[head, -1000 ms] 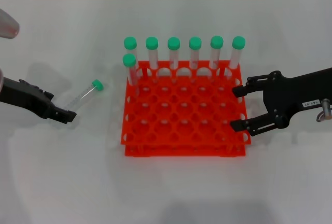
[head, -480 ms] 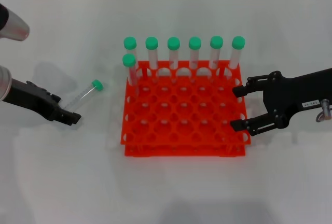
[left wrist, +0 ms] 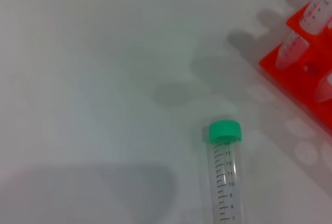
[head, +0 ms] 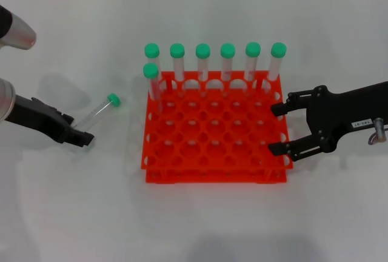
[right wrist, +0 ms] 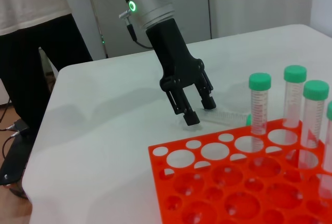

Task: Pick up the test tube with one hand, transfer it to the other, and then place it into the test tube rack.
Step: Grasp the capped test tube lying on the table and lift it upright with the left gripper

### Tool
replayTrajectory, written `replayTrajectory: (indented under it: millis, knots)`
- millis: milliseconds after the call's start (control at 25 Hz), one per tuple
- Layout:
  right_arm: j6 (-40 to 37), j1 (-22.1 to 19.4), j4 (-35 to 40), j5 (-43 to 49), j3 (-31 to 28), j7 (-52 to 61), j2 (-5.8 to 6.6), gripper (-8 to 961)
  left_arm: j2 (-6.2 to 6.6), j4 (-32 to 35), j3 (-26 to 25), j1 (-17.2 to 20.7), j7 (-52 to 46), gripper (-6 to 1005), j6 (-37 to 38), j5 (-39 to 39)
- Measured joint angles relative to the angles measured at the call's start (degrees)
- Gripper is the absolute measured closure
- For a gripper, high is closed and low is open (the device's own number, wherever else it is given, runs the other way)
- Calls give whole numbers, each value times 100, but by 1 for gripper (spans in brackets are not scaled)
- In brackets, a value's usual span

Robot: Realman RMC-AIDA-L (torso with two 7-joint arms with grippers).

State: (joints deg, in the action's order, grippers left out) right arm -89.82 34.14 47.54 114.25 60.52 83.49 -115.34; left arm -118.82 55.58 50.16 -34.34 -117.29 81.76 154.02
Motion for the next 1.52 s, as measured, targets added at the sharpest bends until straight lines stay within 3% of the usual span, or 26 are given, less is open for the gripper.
replayTrajectory:
  millis: [240,640,800,1400,1520]
  knots:
    - [7,8,-5,-5,32,8,-3,134,-1,24,6,-12,-172,339,100,10]
    - [9,16,-9,-35,30,1,-6,134,16,94,201,-44,-449,426,164,219]
    - [8,23,-9,-35,30,0,-6,135,35,79,257,-128,-502,607,232,273]
    - [50,23,-8,-35,30,1,-19,135,60,55,383,-264,-627,809,199,403]
    - [52,23,-8,-35,30,5,-21,135,53,110,364,-264,-627,809,186,377]
